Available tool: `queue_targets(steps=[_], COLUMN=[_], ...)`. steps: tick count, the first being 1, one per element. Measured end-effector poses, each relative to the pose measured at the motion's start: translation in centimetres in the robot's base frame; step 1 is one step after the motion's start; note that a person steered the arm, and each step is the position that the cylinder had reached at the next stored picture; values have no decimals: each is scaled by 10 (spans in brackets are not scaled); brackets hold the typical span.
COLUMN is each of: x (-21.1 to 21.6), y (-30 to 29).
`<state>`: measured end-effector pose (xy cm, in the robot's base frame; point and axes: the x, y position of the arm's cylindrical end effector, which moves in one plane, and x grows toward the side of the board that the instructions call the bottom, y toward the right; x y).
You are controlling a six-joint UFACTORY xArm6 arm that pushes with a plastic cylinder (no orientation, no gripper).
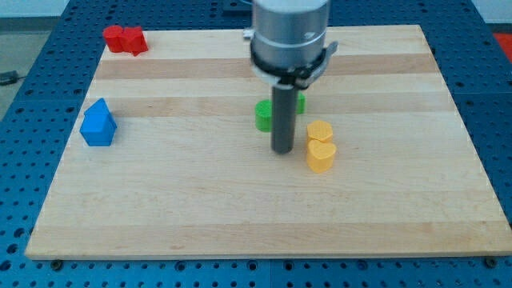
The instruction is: Push the green circle towards the right side of the board
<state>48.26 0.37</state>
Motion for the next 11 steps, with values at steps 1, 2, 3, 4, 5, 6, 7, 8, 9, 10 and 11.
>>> queue_targets(steps=[1, 2, 3, 4, 5, 6, 7, 8, 9, 10, 11], x=[-9, -42, -62, -58, -73, -86, -87, -87, -71, -52, -51], y=[-45, -48, -41, -1, 46, 94, 133, 126, 92, 28, -18])
